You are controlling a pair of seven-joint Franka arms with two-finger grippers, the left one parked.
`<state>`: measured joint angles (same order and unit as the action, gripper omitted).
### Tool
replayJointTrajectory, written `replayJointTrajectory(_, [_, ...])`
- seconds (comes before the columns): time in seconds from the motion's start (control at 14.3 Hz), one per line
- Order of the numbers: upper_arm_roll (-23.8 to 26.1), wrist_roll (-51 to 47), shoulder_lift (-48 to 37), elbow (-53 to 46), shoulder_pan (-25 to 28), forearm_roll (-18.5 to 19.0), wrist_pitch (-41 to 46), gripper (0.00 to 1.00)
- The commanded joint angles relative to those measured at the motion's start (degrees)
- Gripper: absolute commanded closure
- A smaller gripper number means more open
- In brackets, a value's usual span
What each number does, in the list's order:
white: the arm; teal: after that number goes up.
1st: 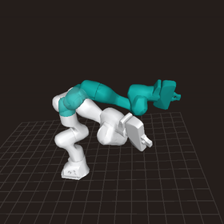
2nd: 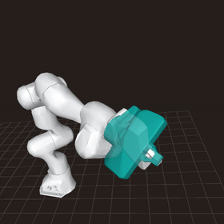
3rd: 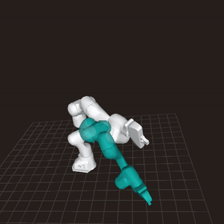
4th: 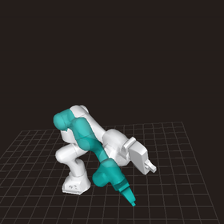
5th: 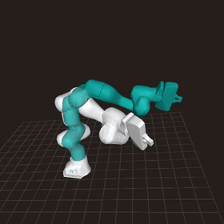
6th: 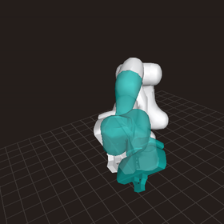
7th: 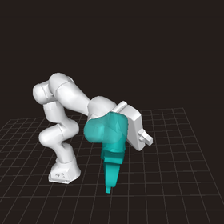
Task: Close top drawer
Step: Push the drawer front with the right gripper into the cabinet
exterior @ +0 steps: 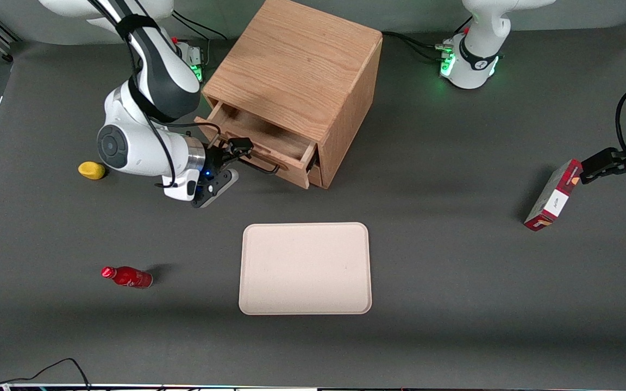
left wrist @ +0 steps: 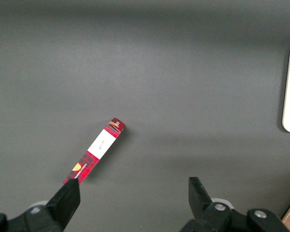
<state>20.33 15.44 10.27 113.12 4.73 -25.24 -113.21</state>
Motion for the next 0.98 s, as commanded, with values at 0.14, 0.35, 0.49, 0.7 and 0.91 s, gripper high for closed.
replayJointTrajectory(0.14, [0.6, -0.8, -2.7, 3.3, -0.6, -3.9, -1.0, 0.0])
replayJointTrajectory(0.35, [1.5, -0.8, -5.3, 5.7, -0.6, -6.9, -1.0, 0.0])
replayJointTrajectory(0.49, [1.8, -0.8, -7.1, 7.6, -0.6, -8.7, -1.2, 0.0])
replayJointTrajectory(0.7, [3.0, -0.9, -8.5, 9.0, -0.6, -9.7, -1.7, 0.0])
replayJointTrajectory(0.91, [3.9, -0.9, -9.8, 10.9, -0.6, -10.4, -2.8, 0.0])
